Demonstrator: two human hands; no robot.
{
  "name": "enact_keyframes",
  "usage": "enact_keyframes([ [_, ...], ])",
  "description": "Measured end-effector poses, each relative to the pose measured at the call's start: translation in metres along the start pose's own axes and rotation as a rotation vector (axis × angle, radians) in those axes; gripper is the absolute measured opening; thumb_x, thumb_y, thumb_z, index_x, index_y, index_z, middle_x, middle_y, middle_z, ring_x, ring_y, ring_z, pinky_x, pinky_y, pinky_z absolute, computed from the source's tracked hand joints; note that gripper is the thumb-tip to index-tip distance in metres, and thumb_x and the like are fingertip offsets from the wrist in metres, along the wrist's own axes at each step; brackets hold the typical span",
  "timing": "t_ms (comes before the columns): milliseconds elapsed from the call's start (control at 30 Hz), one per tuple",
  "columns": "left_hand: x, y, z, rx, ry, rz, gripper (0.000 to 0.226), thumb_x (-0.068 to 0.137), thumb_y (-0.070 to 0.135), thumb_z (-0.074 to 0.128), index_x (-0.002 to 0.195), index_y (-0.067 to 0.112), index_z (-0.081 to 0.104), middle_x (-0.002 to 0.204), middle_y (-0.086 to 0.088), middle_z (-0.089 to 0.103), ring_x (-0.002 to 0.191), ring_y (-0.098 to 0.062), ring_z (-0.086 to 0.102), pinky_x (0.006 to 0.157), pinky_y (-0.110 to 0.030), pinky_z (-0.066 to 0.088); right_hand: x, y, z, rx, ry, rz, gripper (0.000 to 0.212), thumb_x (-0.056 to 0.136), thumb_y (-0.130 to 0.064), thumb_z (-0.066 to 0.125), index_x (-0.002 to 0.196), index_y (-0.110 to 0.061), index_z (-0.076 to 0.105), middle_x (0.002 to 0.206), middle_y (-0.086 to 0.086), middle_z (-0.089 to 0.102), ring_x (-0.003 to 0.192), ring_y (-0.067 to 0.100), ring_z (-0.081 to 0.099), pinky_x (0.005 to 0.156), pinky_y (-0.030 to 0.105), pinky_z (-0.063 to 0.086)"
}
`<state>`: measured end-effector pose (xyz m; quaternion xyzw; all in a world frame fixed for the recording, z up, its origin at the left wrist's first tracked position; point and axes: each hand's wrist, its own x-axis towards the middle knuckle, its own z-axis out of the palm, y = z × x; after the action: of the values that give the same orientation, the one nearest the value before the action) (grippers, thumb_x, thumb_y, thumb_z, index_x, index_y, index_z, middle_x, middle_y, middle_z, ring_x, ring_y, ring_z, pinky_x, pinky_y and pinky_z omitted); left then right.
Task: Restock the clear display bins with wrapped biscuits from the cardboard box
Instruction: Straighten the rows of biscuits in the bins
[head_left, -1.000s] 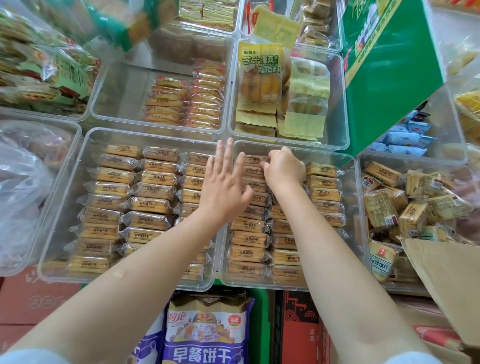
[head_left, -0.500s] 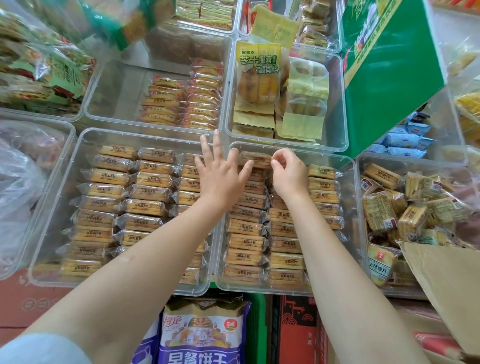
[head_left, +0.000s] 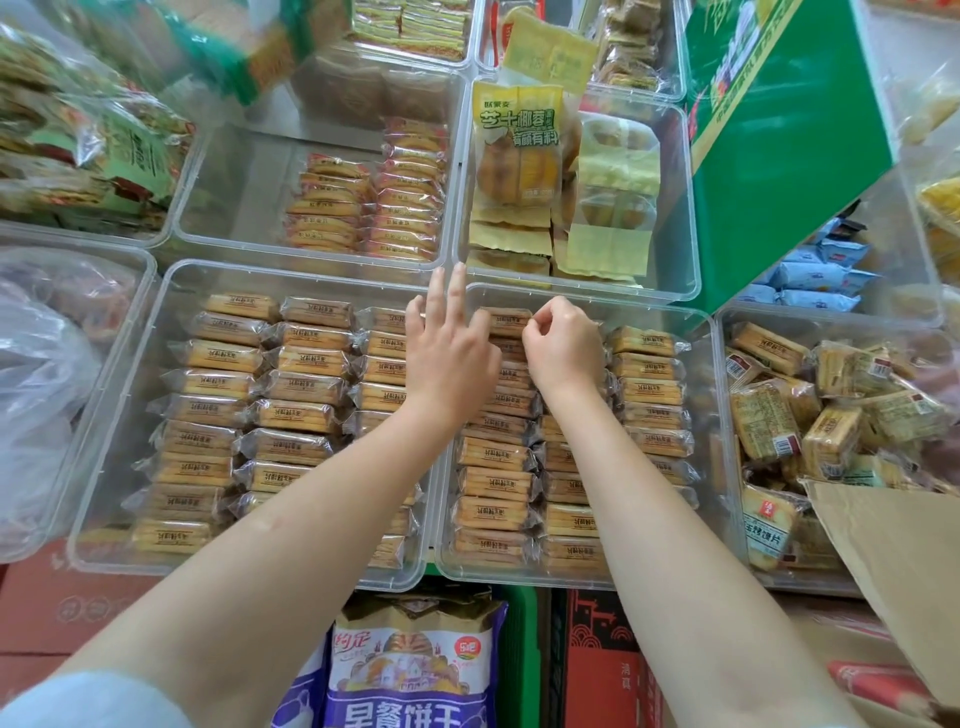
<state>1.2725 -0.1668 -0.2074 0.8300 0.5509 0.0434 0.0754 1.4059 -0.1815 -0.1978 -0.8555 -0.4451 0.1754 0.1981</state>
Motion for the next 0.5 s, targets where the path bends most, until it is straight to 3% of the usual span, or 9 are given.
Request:
enact_keyframes([
  [233,0.003,0.002,-0.009,0.081,-0.118,0.000,0.034,0.100,0.037,0.039,0.109,0.019,0.066,0.168,-0.016,-0.002,0.155,-0.034,-0.004,0.122,-0.052,0.013,0.007,-0.002,-0.005,-0.062,-0.118,-0.015,0.017,0.098,-0.029,0.061,0.097,-0.014,0.071,0.106,0.003,0.067,0.095,0.023,0.061,0.069,0.028,0.042],
  [367,-0.006,0.002,-0.011,0.077,-0.131,0.072,0.043,0.100,0.037,0.036,0.131,0.015,0.055,0.168,-0.016,-0.001,0.155,-0.033,-0.005,0.123,-0.051,0.010,-0.010,0.004,-0.025,0.014,-0.184,-0.054,0.022,0.097,-0.027,0.063,0.114,-0.015,0.071,0.118,0.004,0.058,0.098,0.018,0.057,0.075,0.026,0.041],
  [500,-0.047,0.000,-0.006,-0.047,-0.084,0.145,0.041,0.094,0.031,0.035,0.124,0.014,0.056,0.168,-0.014,0.010,0.156,-0.030,0.002,0.124,-0.050,0.010,-0.060,0.022,-0.034,0.066,-0.156,-0.043,0.005,0.094,-0.018,0.062,0.096,-0.017,0.068,0.103,0.001,0.058,0.089,0.017,0.057,0.073,0.026,0.047],
])
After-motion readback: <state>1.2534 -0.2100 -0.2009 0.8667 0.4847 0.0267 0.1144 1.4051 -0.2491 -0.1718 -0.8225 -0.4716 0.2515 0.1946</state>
